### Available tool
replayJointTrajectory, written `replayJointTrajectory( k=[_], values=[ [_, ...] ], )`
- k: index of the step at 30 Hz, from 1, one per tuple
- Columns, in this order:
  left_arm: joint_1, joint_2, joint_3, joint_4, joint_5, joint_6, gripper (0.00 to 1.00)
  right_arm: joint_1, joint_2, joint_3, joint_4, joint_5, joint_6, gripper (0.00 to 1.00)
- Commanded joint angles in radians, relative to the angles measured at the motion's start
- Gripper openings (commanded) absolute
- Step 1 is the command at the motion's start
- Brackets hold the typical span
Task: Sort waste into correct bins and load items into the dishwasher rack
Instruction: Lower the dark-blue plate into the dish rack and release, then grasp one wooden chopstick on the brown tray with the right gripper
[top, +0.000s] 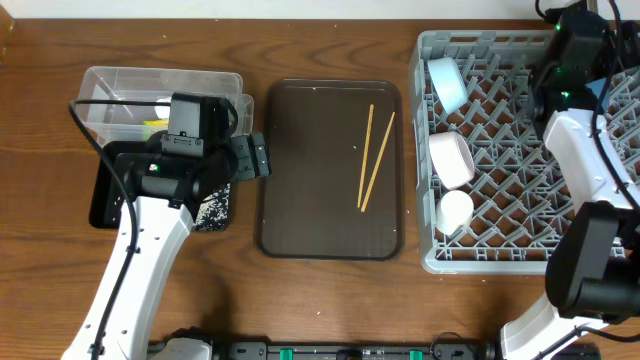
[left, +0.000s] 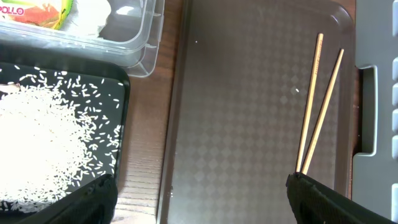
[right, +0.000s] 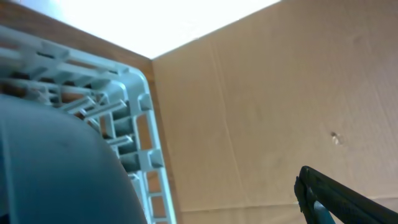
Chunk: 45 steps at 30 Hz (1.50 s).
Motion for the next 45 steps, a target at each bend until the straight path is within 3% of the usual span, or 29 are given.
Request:
replayJointTrajectory(
  k=[1, 7, 15, 17, 27, 38, 45],
  values=[
    [0.003, -0.007, 0.014, -0.002, -0.009, 0.013, 0.90, 0.040, -0.090, 0.001, 0.005, -0.055, 0.071, 0.96],
    [0.003, -0.007, 0.014, -0.002, -0.009, 0.013, 0.90, 0.079, -0.172, 0.001, -0.035, -0.175, 0.158, 0.95],
    [0.003, -0.007, 0.014, -0.002, -0.009, 0.013, 0.89, 0.148, -0.208, 0.001, -0.272, -0.422, 0.345, 0.94],
    [0.003, -0.007, 0.014, -0.002, -0.009, 0.013, 0.89, 0.170, -0.208, 0.001, -0.338, -0.513, 0.418, 0.99],
    [0.003, -0.007, 0.014, -0.002, -0.009, 0.013, 0.89, 0.281, -0.194, 0.000, -0.564, -1.218, 0.848, 0.99],
    [0.003, -0.007, 0.014, -0.002, -0.009, 0.013, 0.89, 0.582, -0.056, 0.000, -0.661, -0.880, 1.103, 0.99],
    [0.003, -0.007, 0.014, -0.002, -0.009, 0.013, 0.90, 0.612, -0.047, 0.000, -0.785, -0.916, 1.131, 0.99]
  ],
)
